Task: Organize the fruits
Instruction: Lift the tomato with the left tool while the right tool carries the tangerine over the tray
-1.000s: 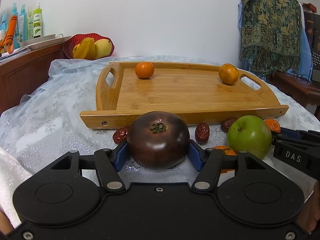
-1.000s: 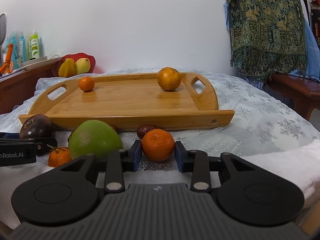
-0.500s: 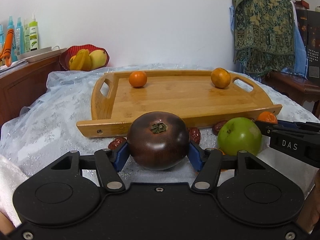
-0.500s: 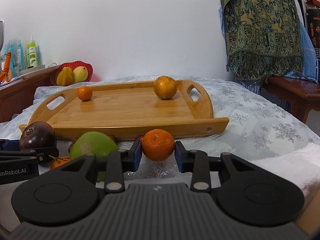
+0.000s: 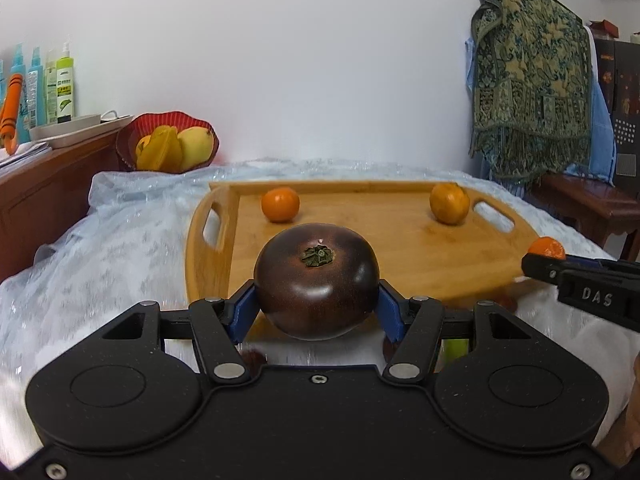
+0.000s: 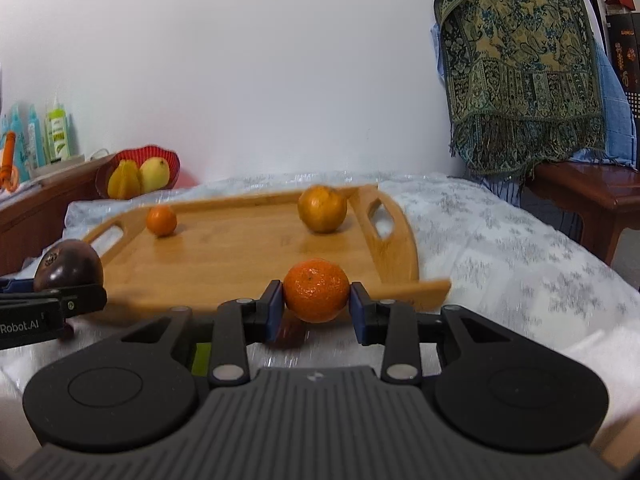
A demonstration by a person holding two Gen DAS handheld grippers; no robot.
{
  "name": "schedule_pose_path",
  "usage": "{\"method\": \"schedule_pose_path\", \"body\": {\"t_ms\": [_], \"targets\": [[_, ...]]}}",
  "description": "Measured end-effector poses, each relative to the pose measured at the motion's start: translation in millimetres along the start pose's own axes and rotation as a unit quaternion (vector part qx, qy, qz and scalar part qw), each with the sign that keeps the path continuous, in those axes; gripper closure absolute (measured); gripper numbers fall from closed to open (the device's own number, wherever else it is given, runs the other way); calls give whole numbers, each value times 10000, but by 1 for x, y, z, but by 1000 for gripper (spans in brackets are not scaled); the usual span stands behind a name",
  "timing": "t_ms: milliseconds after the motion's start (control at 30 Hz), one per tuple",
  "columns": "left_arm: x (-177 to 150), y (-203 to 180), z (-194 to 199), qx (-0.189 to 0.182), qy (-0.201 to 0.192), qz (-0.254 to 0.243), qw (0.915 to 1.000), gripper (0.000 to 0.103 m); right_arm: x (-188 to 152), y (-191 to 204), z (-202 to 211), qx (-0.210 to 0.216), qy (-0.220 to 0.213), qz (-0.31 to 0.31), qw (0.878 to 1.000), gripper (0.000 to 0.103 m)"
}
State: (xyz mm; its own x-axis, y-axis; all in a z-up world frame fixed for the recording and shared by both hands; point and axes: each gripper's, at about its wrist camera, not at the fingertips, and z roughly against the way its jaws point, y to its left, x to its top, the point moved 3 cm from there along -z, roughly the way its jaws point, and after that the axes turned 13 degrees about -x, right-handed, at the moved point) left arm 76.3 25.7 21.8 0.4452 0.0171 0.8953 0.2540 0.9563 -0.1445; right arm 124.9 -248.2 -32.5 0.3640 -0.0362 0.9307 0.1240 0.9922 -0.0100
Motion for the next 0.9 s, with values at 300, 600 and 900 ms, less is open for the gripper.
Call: {"method": "schedule_pose_path", "body": {"t_ms": [300, 600, 900], "targets": [[34, 24, -34, -175, 168, 322, 9992, 44, 41, -8, -32, 231, 165, -5, 9996, 64], [57, 44, -80, -116, 394, 449, 9981, 44, 62, -7, -67, 339, 348, 235, 9985, 64], [57, 56, -110, -103, 645, 607, 9960, 44, 59, -1, -96, 281, 694, 48, 9972, 63]]}}
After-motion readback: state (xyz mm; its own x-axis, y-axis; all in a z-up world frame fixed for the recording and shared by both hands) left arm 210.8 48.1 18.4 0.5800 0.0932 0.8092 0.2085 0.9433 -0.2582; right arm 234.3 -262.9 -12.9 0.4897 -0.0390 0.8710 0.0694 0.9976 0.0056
